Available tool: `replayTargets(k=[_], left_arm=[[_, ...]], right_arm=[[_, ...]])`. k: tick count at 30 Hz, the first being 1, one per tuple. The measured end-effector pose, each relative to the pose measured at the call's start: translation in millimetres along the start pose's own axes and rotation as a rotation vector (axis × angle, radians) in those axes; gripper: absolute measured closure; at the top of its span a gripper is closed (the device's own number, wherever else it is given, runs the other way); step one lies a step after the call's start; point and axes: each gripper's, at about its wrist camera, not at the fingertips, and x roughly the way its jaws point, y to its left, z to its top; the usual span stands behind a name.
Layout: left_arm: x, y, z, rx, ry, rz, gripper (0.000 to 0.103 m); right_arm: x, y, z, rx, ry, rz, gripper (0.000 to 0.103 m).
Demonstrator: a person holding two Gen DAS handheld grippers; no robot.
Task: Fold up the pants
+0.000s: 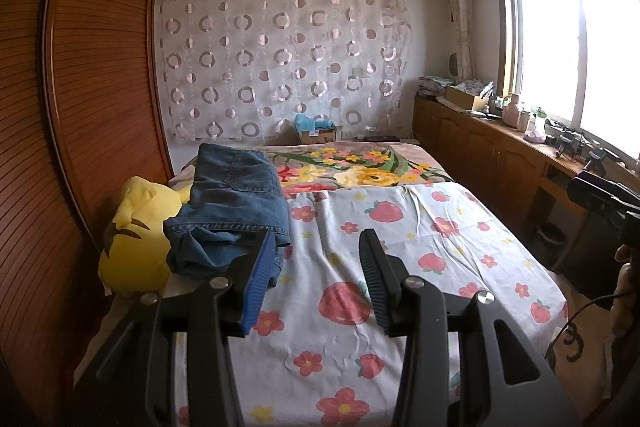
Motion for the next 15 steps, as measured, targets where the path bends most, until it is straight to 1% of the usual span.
replayTargets(k=[15], left_arm=[[0.1,-1.2,0.3,0.000,0.000,0.000,0.059]], right_arm=[[-1.4,-0.7,0.5,0.001,0.000,-0.001,0.017]])
